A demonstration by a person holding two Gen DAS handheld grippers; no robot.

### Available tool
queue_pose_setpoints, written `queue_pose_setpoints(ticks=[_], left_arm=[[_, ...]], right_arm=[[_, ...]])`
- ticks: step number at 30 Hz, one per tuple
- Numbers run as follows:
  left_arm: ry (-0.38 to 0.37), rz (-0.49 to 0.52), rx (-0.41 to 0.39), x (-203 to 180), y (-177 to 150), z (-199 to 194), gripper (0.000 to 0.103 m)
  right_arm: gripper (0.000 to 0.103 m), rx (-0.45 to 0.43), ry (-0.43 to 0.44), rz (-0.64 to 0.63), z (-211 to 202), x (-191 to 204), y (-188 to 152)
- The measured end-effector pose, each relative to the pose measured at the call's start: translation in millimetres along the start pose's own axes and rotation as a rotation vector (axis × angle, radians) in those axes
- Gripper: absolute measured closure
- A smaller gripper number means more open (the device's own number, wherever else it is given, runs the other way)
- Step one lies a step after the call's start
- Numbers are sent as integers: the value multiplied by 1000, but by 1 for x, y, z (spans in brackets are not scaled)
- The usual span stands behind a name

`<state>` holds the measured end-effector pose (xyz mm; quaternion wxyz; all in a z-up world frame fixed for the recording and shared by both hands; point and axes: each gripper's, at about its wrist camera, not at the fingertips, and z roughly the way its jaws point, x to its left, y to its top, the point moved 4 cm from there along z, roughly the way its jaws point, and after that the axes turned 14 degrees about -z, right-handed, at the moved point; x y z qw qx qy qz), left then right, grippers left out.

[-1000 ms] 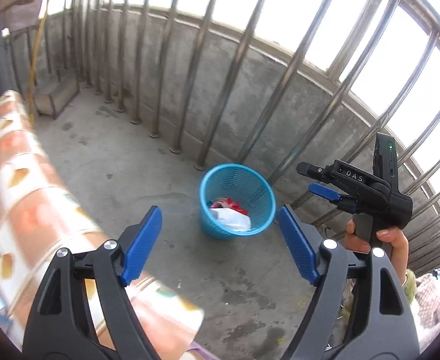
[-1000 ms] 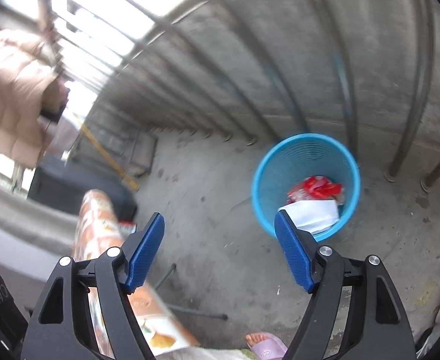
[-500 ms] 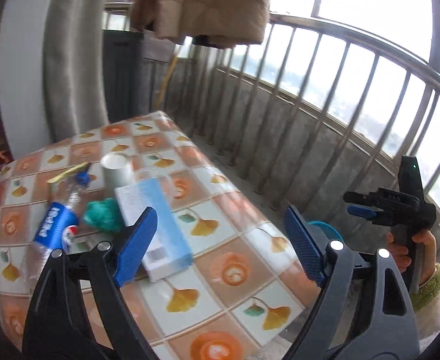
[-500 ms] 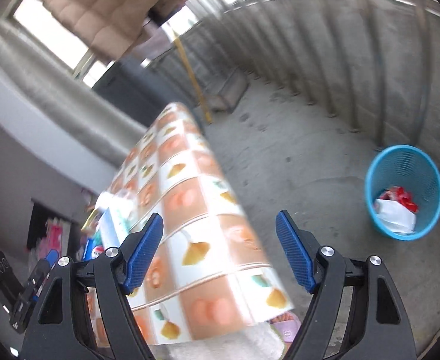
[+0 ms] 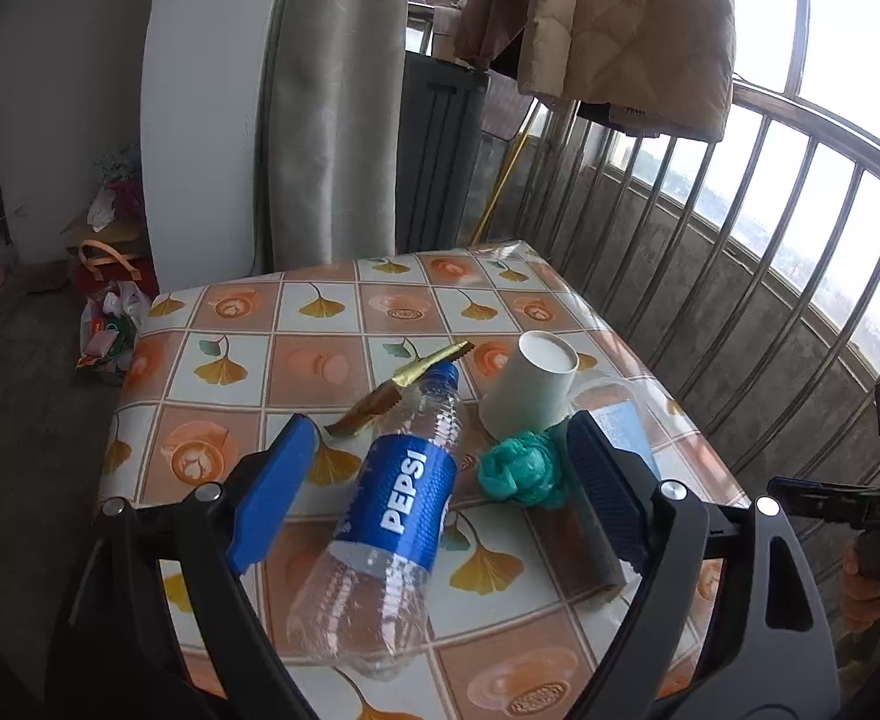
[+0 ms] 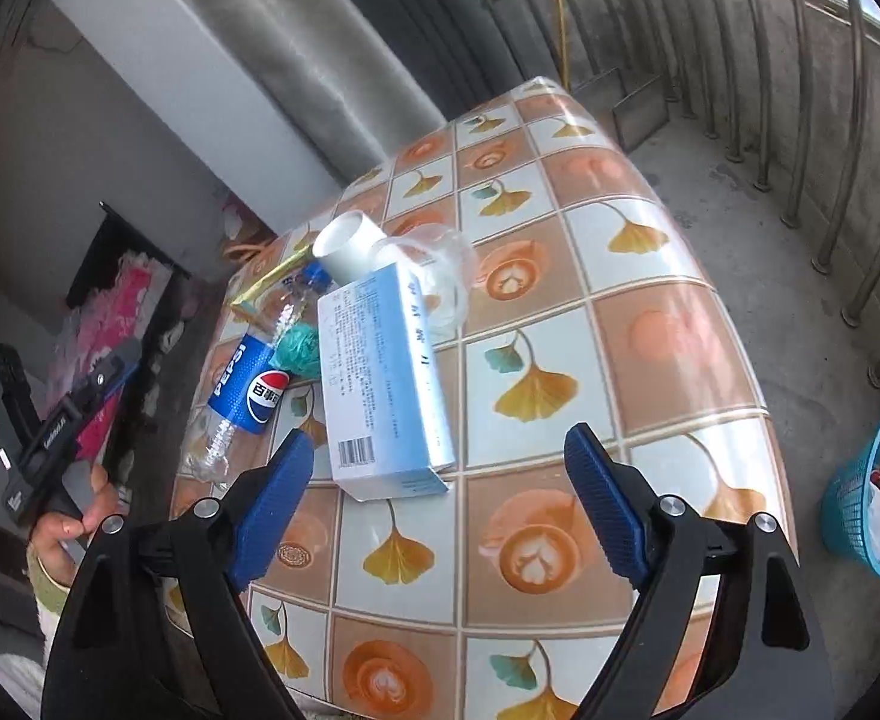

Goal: Collect trash
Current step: 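Grasp the gold wrapper with the left tool while the right grasps the white medicine box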

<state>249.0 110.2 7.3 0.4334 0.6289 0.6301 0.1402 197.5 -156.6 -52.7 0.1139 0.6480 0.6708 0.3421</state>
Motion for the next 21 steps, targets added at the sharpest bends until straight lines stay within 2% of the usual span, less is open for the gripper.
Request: queue_pose_setpoints(ticks=[3, 6, 10, 16, 21], left_arm=[[11, 29, 30, 4, 10, 25, 23], [38, 63, 79, 7, 13, 54, 31], [57, 48, 144, 18, 14, 85, 47], [44, 4, 201, 31, 15, 111, 64], [32, -23, 216, 39, 16, 119, 77]], right_arm=[[17, 41, -32, -47, 22, 14, 5], [17, 77, -65, -94, 42, 27, 9], [16, 115, -101, -144, 67, 36, 14], [16, 162, -140, -157, 96, 39, 21], [16, 182, -148, -179, 110, 47, 21]])
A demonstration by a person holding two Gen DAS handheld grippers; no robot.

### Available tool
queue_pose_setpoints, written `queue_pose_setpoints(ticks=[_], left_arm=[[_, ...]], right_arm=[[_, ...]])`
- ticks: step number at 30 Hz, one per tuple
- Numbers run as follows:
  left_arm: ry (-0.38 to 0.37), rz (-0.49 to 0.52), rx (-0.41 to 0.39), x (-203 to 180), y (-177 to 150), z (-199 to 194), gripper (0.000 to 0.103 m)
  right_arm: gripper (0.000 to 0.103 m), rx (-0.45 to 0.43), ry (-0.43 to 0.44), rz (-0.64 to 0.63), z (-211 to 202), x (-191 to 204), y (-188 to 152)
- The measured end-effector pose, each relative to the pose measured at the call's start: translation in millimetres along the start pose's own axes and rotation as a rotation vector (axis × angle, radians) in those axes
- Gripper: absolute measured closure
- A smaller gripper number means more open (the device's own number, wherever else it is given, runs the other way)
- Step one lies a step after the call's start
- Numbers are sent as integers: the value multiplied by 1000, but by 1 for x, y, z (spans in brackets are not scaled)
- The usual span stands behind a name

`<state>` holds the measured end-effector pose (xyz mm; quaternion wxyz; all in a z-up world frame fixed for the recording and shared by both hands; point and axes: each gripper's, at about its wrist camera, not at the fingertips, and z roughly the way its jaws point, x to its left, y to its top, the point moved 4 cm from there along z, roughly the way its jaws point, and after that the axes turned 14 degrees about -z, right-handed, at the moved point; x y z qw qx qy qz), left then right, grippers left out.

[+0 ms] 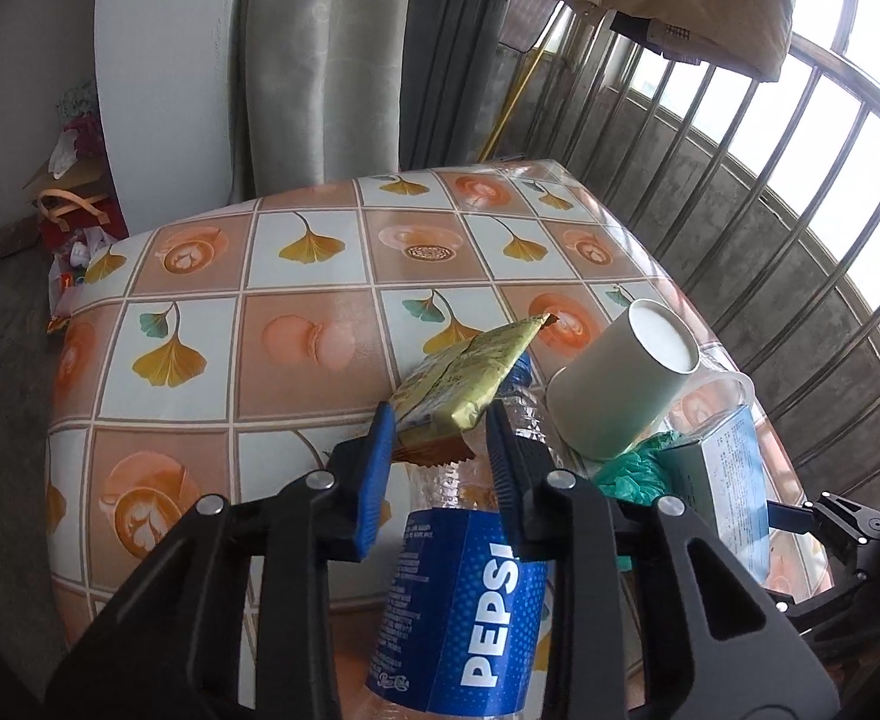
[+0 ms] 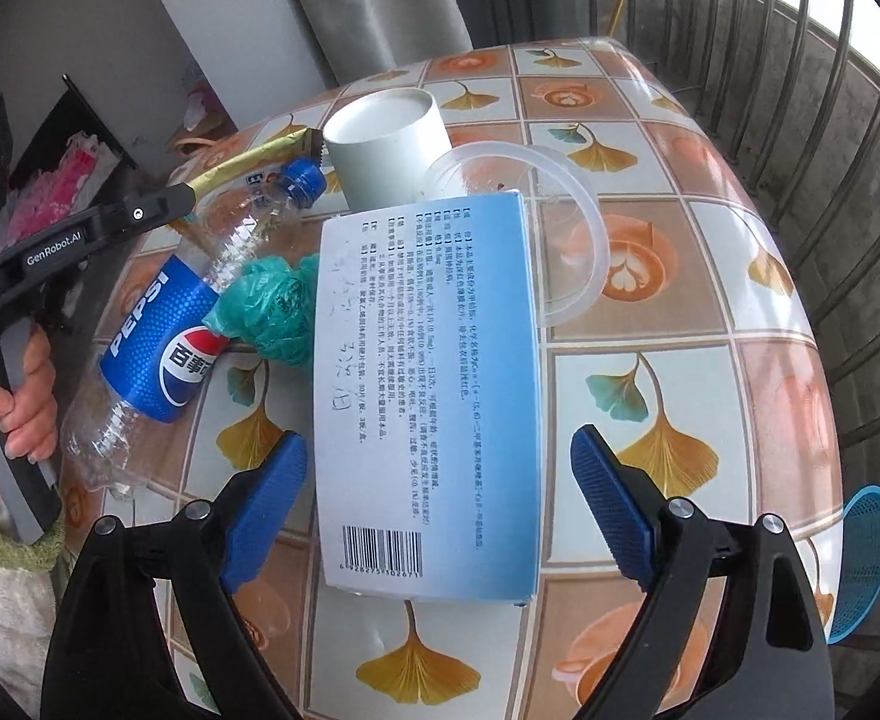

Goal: Collect trash
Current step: 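Grasp the gold wrapper with the left tool while the right grasps the white medicine box, then lift the wrapper and box and carry both toward the blue wastebasket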

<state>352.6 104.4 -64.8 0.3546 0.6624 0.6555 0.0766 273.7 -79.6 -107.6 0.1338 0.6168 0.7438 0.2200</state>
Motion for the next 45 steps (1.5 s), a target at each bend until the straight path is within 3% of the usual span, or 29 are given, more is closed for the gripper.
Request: queue_pose_setpoints(ticks=[14, 17, 21, 45], left_arm=[[0, 29, -23, -3, 8, 6, 94], [-5, 27, -32, -4, 9, 5, 96], [-10, 19, -42, -3, 8, 2, 97], [-14, -22, -135, -5, 6, -50, 98]], right_arm=[[16, 5, -29, -4, 11, -1, 2], [21, 3, -33, -15, 11, -1, 3], [29, 7, -25, -14, 9, 0, 1], [33, -52, 2, -34, -26, 10, -10]])
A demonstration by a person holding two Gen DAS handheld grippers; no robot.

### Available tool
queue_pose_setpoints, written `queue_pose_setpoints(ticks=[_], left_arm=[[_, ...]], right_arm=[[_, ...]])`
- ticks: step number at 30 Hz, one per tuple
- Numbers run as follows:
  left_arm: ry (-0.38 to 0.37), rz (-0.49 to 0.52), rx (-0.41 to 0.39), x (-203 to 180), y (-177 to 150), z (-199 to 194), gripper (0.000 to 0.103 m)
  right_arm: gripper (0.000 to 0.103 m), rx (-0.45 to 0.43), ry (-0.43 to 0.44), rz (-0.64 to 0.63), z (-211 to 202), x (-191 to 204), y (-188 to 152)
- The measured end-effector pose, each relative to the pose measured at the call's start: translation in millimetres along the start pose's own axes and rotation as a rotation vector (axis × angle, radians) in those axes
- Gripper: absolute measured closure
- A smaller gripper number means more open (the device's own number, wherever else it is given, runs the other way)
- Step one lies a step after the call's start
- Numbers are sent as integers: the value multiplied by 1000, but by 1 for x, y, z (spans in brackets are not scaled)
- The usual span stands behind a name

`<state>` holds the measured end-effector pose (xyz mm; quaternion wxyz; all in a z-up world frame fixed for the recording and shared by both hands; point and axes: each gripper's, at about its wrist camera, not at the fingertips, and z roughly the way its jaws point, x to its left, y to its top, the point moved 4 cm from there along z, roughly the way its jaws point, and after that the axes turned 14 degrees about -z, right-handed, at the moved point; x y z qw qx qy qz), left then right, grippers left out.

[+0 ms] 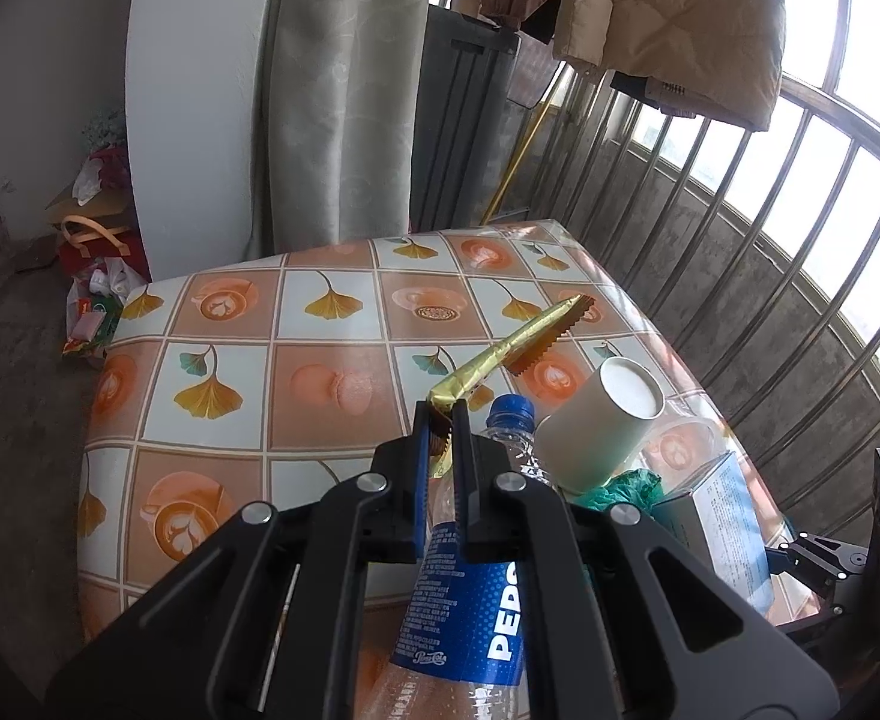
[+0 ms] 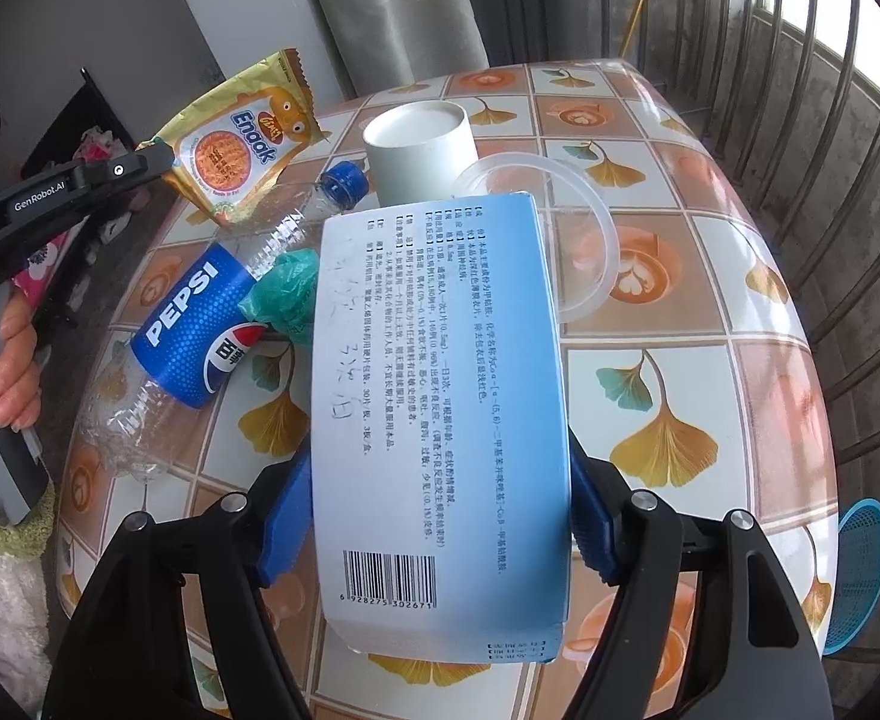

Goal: Collect trash
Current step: 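Lift the wrapper and box and carry both toward the blue wastebasket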

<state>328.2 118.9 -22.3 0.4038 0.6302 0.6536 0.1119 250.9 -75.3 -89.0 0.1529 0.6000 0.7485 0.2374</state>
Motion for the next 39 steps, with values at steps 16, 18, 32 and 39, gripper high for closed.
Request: queue_pose_setpoints(ticks=[16, 18, 32, 39], left_arm=[[-41, 22, -65, -24, 0, -42, 98], [-47, 28, -71, -29, -1, -47, 98], [-86, 73, -101, -62, -13, -78, 98], [-120, 97, -115, -83, -21, -94, 98]], right_arm=[[33, -75, 49, 41, -39, -6, -11], [33, -84, 52, 44, -44, -7, -13], [34, -158, 90, 113, -80, -27, -29], [34, -208, 105, 154, -104, -42, -38]])
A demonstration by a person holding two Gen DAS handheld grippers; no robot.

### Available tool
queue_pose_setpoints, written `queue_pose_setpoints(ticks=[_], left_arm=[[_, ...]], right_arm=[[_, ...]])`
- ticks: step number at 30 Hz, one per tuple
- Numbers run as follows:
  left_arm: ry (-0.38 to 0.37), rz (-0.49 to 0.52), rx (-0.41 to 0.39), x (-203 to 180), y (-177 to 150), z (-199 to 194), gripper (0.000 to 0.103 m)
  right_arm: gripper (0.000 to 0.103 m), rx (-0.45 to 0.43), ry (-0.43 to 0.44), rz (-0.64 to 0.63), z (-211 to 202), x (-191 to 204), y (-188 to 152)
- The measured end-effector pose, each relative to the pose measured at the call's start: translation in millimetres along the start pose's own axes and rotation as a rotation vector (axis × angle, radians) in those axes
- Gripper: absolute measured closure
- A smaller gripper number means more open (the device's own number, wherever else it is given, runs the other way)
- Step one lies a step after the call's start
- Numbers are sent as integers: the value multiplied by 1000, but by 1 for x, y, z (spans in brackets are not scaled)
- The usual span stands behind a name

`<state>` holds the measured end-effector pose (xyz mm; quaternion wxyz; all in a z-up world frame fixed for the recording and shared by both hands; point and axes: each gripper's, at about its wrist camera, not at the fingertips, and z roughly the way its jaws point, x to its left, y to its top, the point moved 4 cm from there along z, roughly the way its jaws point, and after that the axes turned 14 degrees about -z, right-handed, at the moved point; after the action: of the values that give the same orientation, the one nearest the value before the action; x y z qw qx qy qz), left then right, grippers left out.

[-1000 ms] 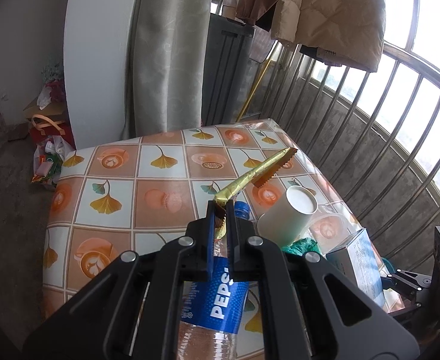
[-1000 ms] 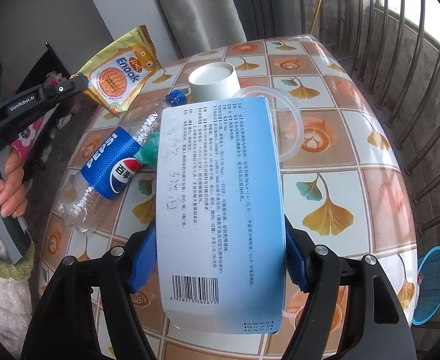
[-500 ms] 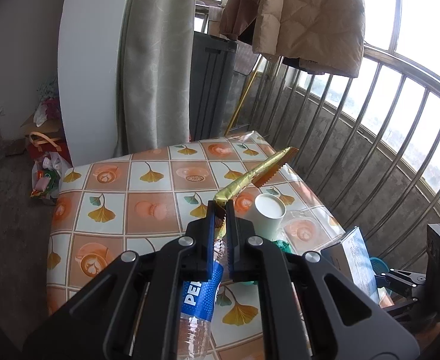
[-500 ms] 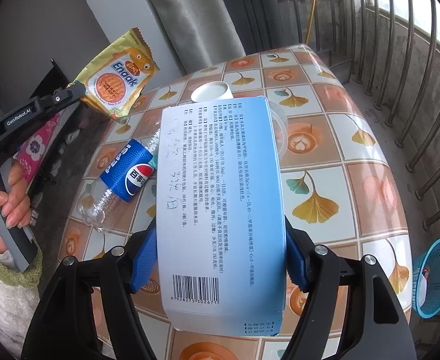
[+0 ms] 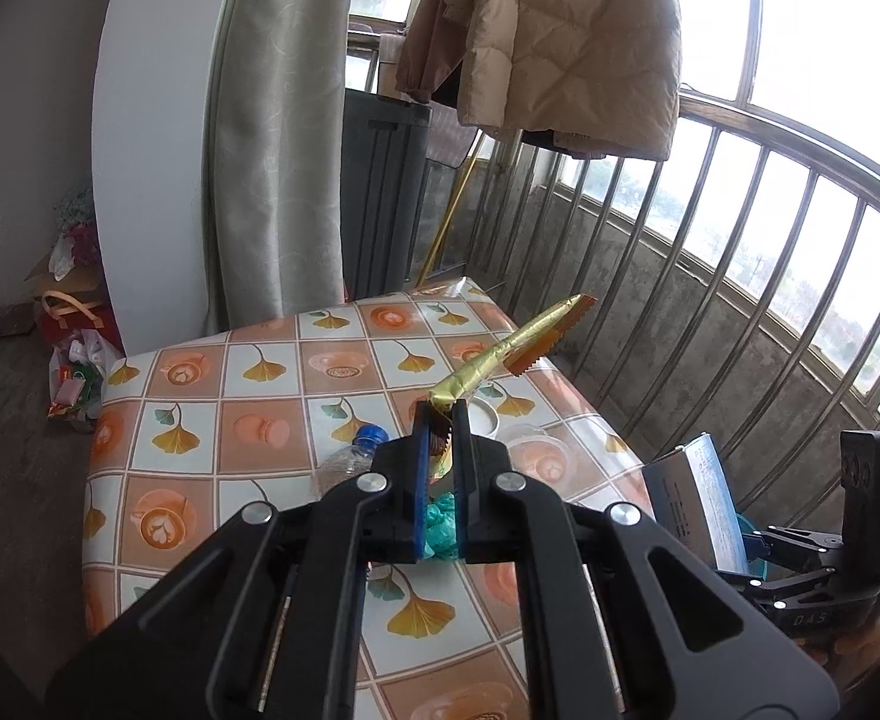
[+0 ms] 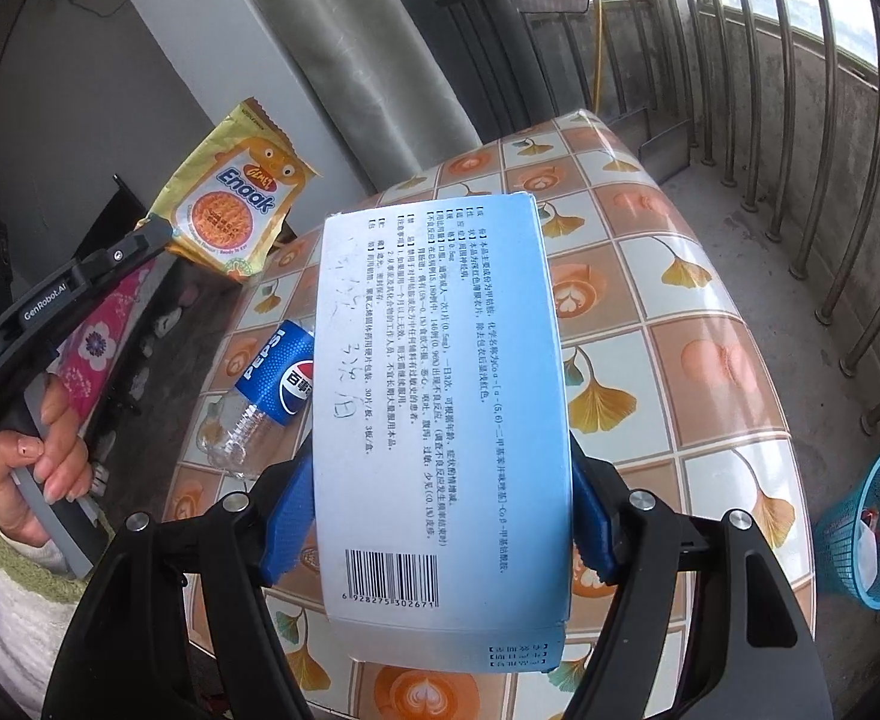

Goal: Collect trash
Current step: 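Lift the wrapper and box and carry both toward the blue wastebasket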

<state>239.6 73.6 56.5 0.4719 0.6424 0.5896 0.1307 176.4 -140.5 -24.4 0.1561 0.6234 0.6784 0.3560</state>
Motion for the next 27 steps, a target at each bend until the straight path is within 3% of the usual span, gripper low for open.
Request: queue_pose_setpoints(ticks=[27], left_arm=[[-123, -29, -15, -67, -37, -27, 98]], right_arm=[[34, -146, -30, 156, -75, -59, -22]])
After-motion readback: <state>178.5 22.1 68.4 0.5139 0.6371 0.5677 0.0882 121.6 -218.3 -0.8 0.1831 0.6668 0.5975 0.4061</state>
